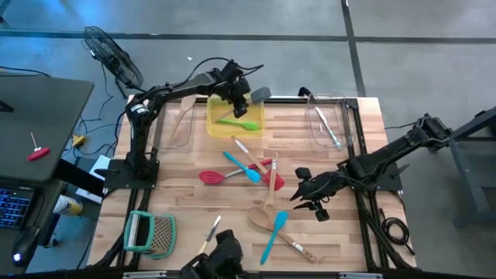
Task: Pick & Place Kitchen Items
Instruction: Put the gray spatula into the yellow bin, then put the blue spatula into the yellow bin
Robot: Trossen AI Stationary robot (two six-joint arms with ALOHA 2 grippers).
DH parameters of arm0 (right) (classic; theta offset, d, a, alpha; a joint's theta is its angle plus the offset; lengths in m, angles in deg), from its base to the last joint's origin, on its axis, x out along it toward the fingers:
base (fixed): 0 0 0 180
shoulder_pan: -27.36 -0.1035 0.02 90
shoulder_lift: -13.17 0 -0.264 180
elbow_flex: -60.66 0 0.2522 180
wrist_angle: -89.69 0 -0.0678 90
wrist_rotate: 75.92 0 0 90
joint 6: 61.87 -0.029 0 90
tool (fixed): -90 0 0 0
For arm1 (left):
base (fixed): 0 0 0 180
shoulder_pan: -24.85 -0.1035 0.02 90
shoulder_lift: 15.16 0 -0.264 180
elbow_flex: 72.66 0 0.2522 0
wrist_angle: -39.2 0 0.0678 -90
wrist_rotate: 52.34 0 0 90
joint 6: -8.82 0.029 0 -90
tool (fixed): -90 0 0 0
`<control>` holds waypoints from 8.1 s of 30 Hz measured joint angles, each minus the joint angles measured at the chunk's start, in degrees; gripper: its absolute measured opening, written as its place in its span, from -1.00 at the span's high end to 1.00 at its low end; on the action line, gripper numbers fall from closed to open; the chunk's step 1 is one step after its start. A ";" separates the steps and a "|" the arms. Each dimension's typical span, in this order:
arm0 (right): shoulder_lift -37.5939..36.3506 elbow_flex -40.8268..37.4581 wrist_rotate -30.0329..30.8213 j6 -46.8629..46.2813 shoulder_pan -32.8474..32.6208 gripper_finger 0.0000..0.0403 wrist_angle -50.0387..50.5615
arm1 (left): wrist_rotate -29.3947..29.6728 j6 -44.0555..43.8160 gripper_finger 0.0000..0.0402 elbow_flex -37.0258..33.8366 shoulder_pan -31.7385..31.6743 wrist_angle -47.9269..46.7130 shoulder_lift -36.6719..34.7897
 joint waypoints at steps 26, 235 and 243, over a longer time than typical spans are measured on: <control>0.00 0.04 0.02 0.19 0.54 0.36 -0.59 | 5.63 -0.20 0.66 -2.80 -0.69 -0.38 0.00; 7.97 10.69 9.16 13.64 -16.75 0.36 -1.11 | 43.25 -69.22 -0.20 18.63 67.07 -26.47 -6.30; 19.93 25.24 8.37 22.52 -15.33 0.36 18.74 | 55.37 -76.31 -0.20 33.38 69.47 -49.10 -6.46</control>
